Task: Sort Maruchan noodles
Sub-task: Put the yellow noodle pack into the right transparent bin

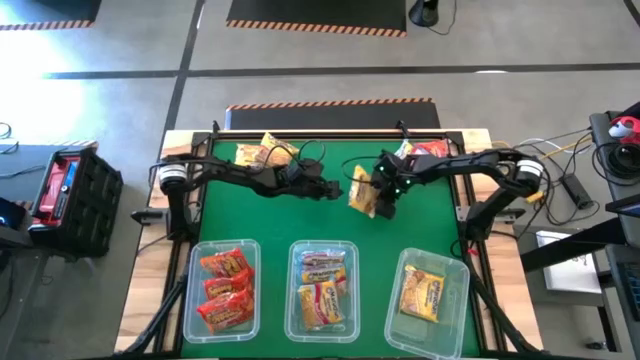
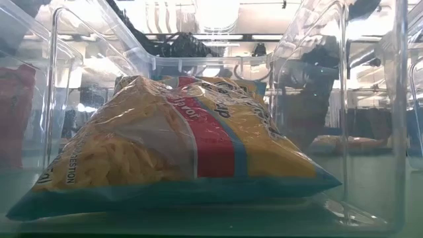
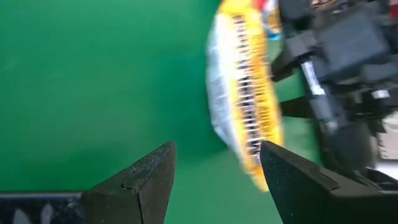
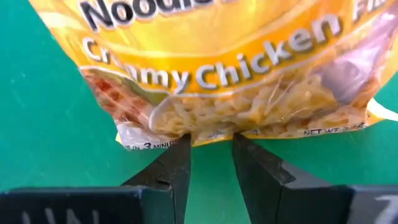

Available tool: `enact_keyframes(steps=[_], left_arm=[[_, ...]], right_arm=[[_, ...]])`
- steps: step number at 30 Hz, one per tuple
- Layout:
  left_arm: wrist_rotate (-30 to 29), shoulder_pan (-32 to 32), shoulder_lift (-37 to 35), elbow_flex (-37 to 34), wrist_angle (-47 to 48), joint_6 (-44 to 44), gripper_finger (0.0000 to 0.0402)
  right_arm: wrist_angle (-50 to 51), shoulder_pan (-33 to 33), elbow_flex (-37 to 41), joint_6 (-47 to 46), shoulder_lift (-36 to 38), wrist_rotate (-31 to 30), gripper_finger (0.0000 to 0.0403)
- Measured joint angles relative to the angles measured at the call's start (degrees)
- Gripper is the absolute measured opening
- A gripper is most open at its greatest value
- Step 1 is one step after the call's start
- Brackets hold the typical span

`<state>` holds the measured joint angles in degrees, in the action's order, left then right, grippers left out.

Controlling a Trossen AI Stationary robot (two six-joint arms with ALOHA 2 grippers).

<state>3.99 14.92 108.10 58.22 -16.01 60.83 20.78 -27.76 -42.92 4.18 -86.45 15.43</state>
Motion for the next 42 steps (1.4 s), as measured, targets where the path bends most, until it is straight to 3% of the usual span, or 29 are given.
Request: enact_keyframes(steps=[8,16,27,36,42], left_arm=[[-0.3,0.1,2.2,1.3,-2.9,-2.2,0.0217],[2.5,0.1,8.8,9.4,-2.3,-5.7,0.0217],[3.0,0.3,14.8,21.5,10.2,-11.6,0.0214],[4.2,0.3,14.9,21.7,11.1,-13.8,0.0145],[4.6,0.3,14.8,21.2,11.0,-14.1,0.0092]], right_arm=[[-2.5,0.0,0.1,-1.1,-0.2,0.1,0.0111],[-4.1,0.0,0.2,-2.1,-0.3,0.0,0.0111],[-4.8,0.1,0.2,-2.1,-0.4,0.0,0.0111],[-3.3,0.0,0.4,-1.6,0.7,0.0,0.0111],[1.1,-1.1,-1.0,0.4,6.2,-0.1,0.0111]])
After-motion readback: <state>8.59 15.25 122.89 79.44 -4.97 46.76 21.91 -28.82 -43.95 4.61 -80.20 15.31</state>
